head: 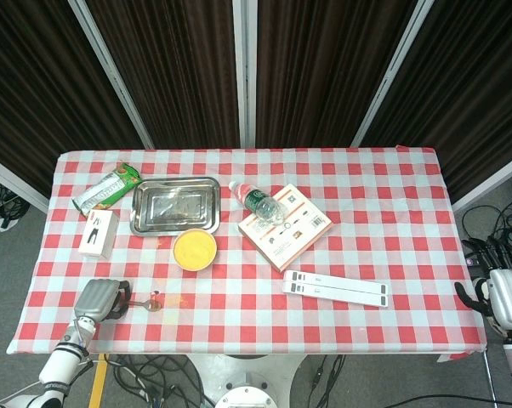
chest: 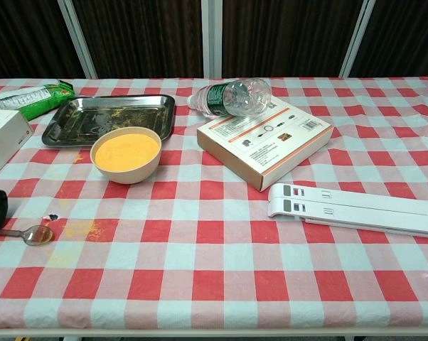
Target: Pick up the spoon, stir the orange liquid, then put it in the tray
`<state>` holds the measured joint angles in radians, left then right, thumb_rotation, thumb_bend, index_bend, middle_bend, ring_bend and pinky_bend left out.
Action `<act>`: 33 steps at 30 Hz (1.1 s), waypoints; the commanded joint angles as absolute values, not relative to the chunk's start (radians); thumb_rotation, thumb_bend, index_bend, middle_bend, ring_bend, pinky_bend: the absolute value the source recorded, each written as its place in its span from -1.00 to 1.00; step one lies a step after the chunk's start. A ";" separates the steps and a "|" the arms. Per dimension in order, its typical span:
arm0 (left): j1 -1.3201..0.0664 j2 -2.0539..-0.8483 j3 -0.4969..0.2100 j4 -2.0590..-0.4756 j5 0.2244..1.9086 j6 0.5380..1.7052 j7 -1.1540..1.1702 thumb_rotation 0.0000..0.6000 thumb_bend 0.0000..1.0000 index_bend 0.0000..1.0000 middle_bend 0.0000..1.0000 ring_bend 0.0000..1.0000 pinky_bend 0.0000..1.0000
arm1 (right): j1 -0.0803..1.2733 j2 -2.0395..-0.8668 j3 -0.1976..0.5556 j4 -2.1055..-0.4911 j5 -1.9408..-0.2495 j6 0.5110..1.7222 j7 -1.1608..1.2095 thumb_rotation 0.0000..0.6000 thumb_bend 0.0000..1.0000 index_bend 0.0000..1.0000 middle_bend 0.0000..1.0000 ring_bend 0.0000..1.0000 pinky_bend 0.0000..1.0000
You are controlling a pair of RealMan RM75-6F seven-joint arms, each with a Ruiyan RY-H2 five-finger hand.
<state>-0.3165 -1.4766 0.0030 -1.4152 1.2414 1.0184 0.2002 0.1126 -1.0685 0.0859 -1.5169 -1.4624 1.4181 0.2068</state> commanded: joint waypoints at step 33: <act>-0.878 -1.380 -0.149 -1.503 0.599 0.772 0.583 1.00 -0.21 0.24 0.91 0.81 0.90 | 0.147 -1.049 0.104 -1.495 -1.474 1.404 0.231 1.00 -0.49 -0.72 -0.74 -0.96 -0.87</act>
<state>-0.8463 -1.3574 -0.1689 -1.5105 0.6342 0.7507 0.5479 0.1472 -1.0488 0.1038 -1.4952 -1.4747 1.4040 0.2299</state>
